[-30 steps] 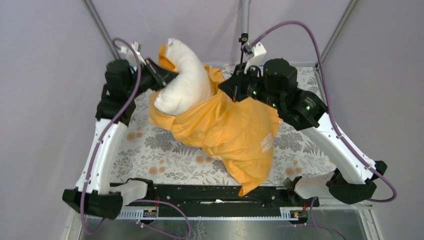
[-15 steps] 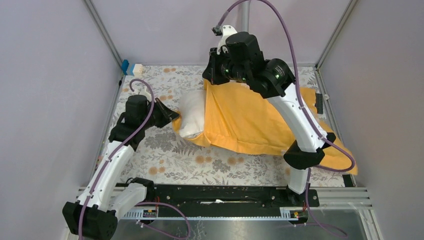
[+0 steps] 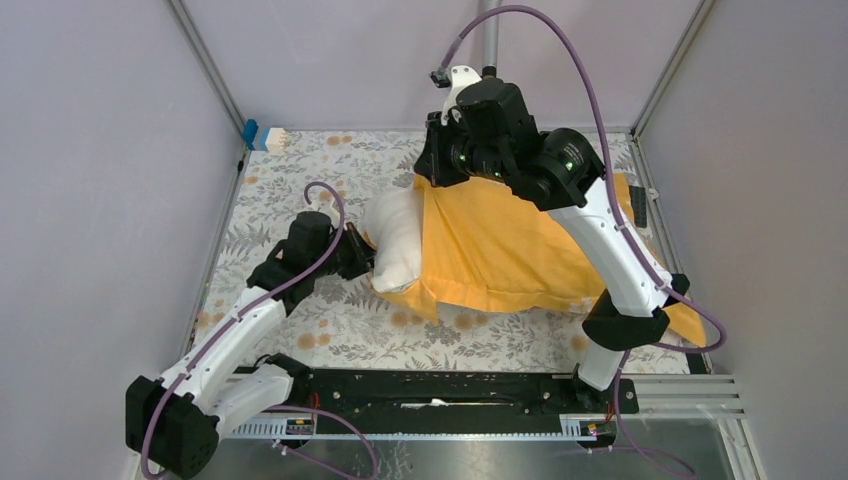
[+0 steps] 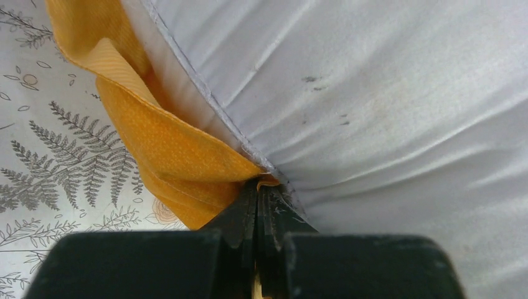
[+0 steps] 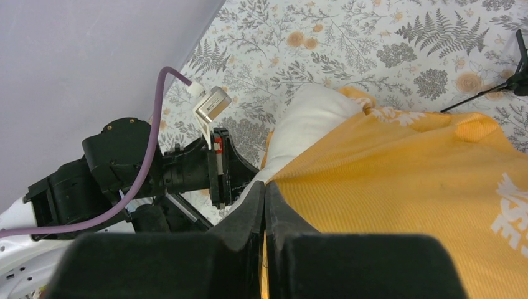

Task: Put the pillow into the pillowcase

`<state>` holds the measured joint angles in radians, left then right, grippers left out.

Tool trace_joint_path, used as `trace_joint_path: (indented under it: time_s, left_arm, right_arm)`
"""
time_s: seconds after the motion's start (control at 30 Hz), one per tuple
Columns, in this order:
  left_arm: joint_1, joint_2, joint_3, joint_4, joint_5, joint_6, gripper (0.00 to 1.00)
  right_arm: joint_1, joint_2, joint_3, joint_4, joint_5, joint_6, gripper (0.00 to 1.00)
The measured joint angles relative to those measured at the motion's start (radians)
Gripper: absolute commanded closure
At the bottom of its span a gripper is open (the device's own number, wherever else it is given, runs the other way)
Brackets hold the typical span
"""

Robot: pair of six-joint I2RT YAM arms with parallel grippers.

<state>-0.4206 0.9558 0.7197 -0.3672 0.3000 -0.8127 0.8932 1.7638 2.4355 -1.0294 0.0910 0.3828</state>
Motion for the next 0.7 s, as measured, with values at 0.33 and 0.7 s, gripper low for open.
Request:
trace_joint_path:
  time_s: [0.33,0.7]
  left_arm:
    - [-0.090,0.000,-0.001,0.052,-0.045,-0.053,1.00]
    - [-0.323,0.011,-0.068,0.180,-0.209,-0.199,1.00]
  right_arm:
    - [0.021,0.031,0.144,-0.047,0.020,-0.024,1.00]
    - [0.176,0.083,0.194,-0.036,0.038,-0.100,1.00]
